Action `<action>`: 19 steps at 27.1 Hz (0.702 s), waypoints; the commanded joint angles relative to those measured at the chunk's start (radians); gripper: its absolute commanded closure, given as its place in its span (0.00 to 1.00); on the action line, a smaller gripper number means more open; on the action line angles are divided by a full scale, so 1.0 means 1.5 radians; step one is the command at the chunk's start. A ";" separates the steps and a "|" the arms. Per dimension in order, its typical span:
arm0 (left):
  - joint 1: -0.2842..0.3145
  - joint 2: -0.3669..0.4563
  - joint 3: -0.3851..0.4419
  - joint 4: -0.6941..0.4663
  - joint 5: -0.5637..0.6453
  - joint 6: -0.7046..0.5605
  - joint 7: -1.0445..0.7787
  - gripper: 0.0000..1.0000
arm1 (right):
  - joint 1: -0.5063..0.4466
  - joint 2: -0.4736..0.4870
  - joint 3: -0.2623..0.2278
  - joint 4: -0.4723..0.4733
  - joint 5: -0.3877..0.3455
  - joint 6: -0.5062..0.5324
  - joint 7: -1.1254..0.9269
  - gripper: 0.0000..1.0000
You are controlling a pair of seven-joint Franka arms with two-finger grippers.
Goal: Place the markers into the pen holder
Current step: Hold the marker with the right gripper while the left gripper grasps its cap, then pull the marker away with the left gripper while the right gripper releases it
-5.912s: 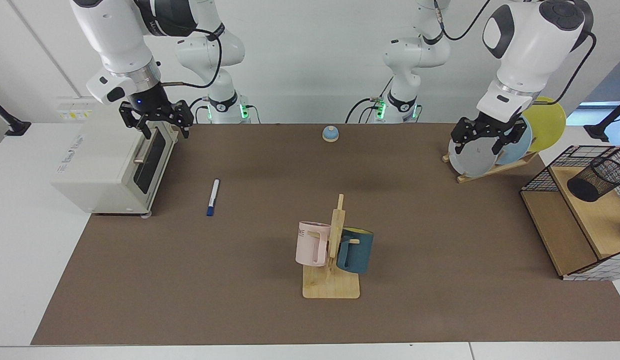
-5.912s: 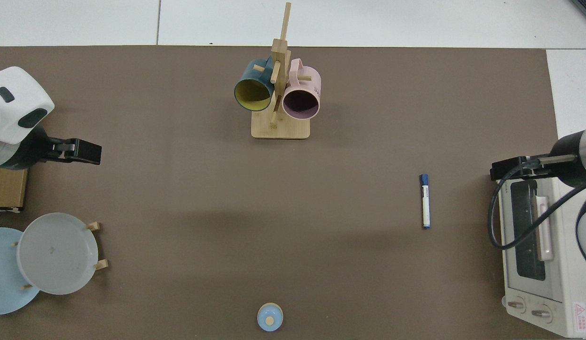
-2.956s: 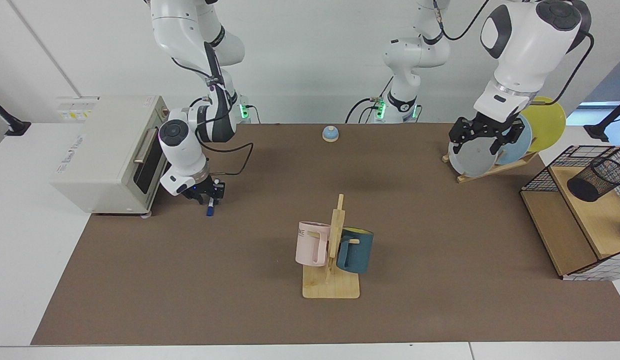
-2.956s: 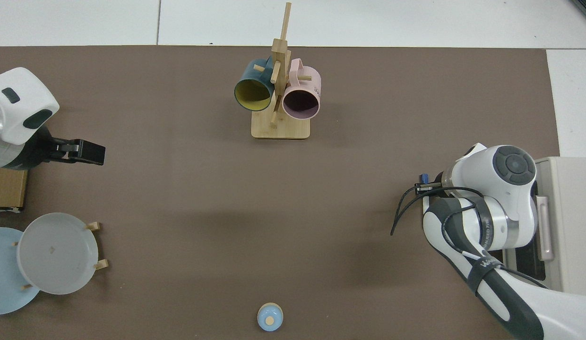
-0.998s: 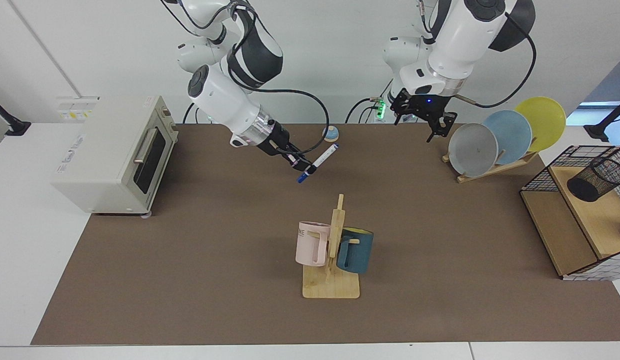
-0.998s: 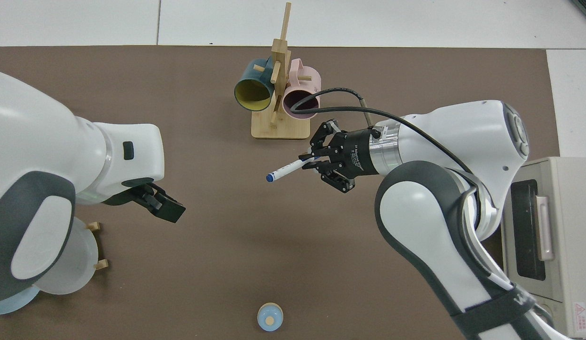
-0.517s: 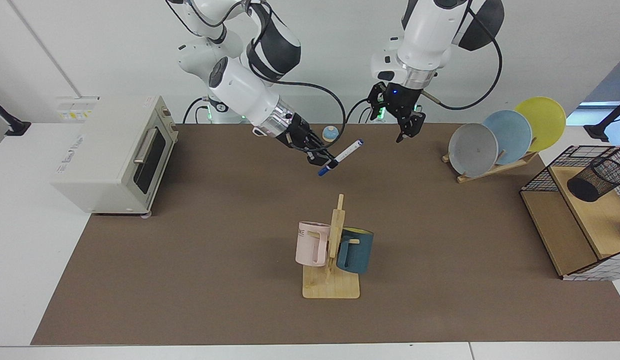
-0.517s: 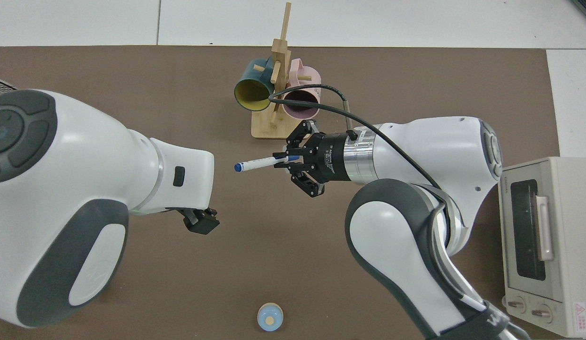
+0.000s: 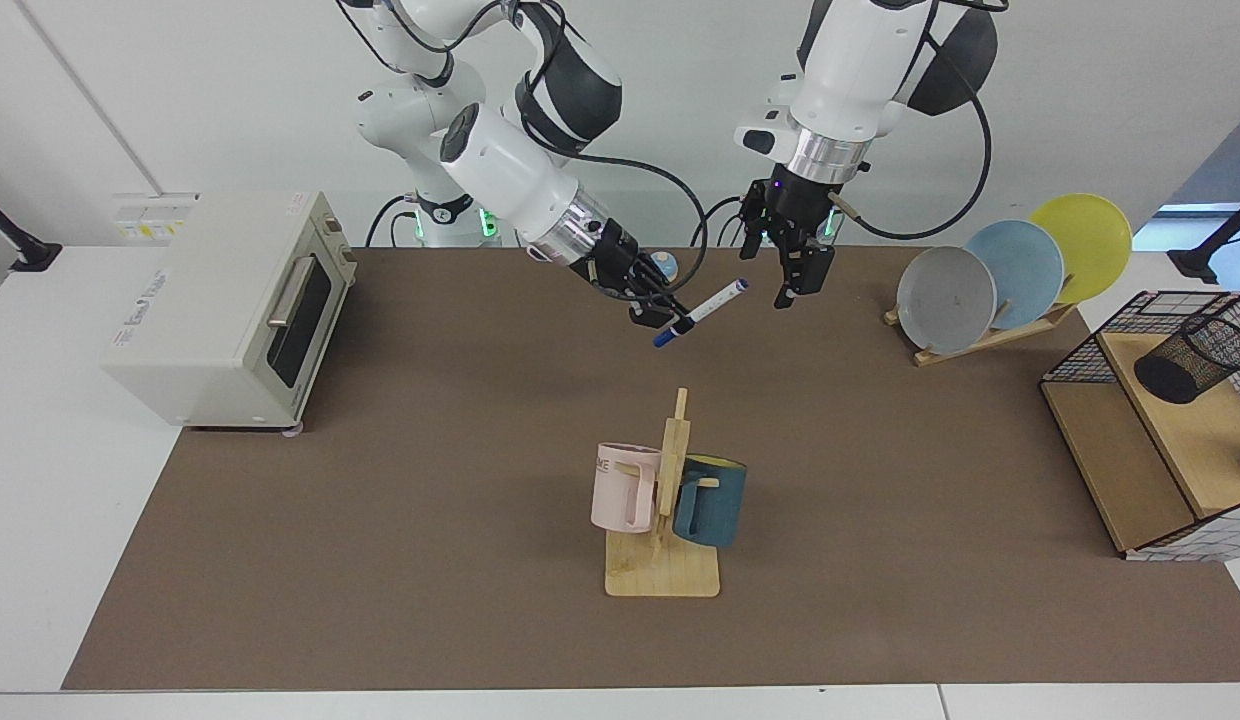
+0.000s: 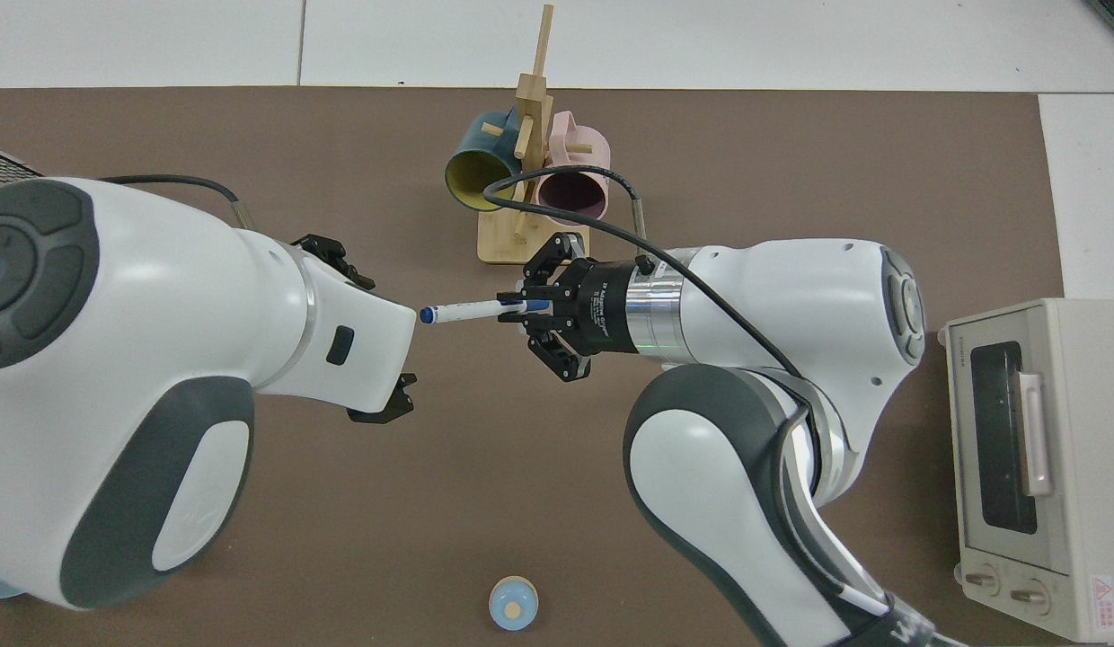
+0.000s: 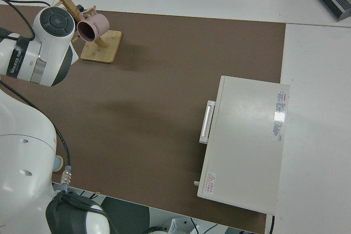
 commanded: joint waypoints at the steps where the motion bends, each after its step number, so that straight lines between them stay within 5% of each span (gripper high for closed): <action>1: -0.032 -0.006 0.005 -0.013 0.019 0.035 0.062 0.00 | 0.014 0.006 -0.003 0.003 0.013 0.029 0.032 1.00; 14: -0.044 0.002 0.004 -0.015 0.021 0.040 0.081 0.02 | 0.028 0.009 -0.003 0.003 0.011 0.034 0.033 1.00; 19: -0.043 0.002 0.004 -0.024 0.020 0.037 0.109 0.13 | 0.027 0.010 -0.003 0.003 0.008 0.033 0.032 1.00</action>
